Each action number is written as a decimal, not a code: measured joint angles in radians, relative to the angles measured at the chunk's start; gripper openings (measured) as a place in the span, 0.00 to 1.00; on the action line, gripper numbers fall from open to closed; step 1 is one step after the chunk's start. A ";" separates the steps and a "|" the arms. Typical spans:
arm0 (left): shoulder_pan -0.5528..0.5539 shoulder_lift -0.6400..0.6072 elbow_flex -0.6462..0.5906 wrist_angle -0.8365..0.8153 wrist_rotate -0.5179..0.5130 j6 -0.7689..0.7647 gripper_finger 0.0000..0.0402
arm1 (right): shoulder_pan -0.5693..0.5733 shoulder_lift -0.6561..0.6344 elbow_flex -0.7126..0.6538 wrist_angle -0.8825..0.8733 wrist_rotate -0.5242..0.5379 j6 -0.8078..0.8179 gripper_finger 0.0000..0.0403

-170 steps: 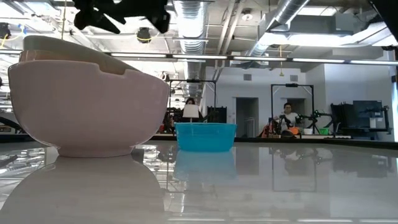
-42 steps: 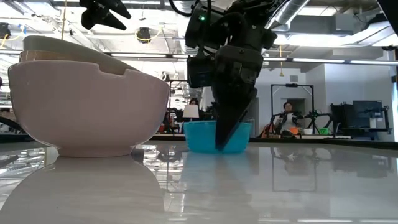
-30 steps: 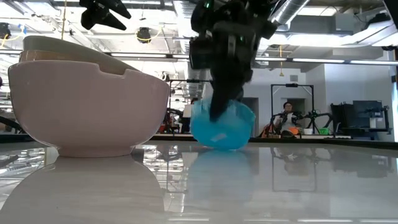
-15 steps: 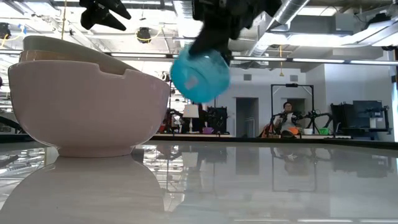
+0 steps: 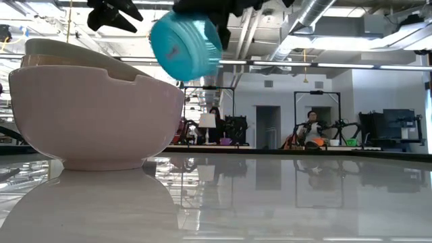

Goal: Nest bowls inside each other
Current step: Stack the blue bowl on top of the orange bowl

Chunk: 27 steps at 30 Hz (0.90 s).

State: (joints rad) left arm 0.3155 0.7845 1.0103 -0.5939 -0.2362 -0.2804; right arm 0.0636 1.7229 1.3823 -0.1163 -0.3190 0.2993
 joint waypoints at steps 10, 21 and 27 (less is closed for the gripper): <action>0.000 0.000 0.000 0.044 -0.014 -0.001 0.52 | 0.021 0.065 0.017 0.111 0.003 0.041 0.00; 0.000 0.000 0.000 0.046 -0.018 -0.019 0.52 | 0.079 0.334 0.293 -0.068 -0.098 -0.021 0.00; 0.000 0.000 0.000 0.048 -0.015 -0.021 0.52 | 0.066 0.445 0.454 -0.303 -0.098 -0.132 0.00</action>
State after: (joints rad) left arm 0.3157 0.7845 1.0103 -0.5462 -0.2516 -0.3012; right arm 0.1295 2.1682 1.8361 -0.4188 -0.4166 0.1675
